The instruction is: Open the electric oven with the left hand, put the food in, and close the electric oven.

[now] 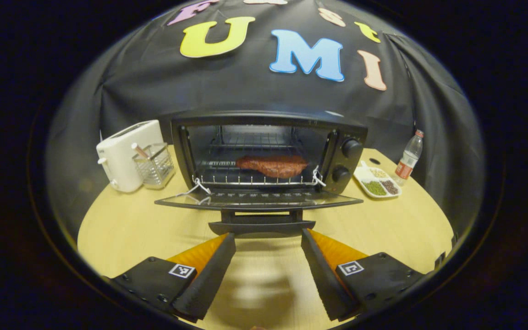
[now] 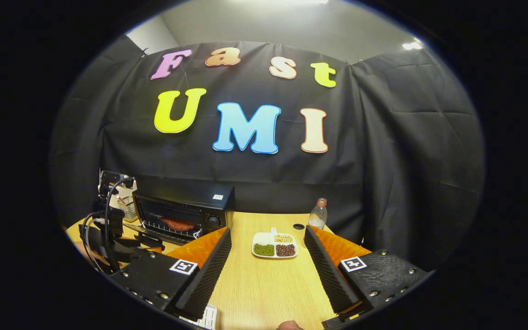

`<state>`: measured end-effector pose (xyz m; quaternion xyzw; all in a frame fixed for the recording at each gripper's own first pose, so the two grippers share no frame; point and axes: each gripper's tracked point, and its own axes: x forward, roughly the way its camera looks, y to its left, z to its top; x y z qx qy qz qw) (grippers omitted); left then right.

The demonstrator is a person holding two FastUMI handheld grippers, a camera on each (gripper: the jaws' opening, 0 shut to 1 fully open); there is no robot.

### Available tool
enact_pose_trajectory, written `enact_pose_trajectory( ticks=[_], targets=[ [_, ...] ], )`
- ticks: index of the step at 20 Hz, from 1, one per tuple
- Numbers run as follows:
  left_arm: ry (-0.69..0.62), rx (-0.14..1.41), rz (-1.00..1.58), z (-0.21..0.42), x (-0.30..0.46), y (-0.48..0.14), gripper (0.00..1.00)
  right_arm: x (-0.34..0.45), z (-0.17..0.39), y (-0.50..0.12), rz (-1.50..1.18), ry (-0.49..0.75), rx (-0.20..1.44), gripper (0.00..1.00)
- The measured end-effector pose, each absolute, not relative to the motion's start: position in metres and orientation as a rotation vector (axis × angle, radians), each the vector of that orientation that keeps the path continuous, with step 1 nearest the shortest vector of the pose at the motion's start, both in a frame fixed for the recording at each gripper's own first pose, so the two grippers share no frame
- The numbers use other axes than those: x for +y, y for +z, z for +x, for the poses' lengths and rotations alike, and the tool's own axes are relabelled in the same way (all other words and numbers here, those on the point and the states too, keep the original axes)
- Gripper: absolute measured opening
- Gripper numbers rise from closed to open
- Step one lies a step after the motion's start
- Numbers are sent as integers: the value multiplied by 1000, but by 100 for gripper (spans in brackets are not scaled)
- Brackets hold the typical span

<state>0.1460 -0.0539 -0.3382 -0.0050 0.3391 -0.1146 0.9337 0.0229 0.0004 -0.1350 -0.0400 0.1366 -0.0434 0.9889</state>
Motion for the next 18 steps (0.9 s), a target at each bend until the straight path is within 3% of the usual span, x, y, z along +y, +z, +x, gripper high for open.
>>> enact_pose_trajectory(
  ticks=[2,3,4,5,6,8,9,10,14,15,18],
  targets=[
    [-237,661,-10,157,-54,-326,100,2,22,-135,-71,-90,273,98],
    [-237,643,-3,164,-53,-319,94,0,22,-136,-70,-95,274,98],
    [-245,616,7,171,-54,-310,96,1,21,-136,-67,-100,276,98],
    [-252,595,17,180,-55,-305,90,0,20,-135,-63,-104,272,98],
    [-261,572,34,189,-56,-298,100,-1,20,-134,-62,-108,268,98],
    [-267,544,49,208,-55,-291,96,-1,20,-133,-61,-115,265,98],
    [-264,536,44,217,-53,-289,100,-1,21,-133,-58,-117,264,98],
    [-255,530,33,223,-51,-286,95,-1,20,-133,-53,-117,263,98],
    [-238,464,7,222,-45,-257,95,0,19,-126,-46,-115,247,98],
    [-244,440,1,217,-46,-247,100,0,18,-122,-44,-110,240,98],
    [-244,344,-7,198,-47,-201,98,0,18,-109,-31,-90,210,98]
  ],
)
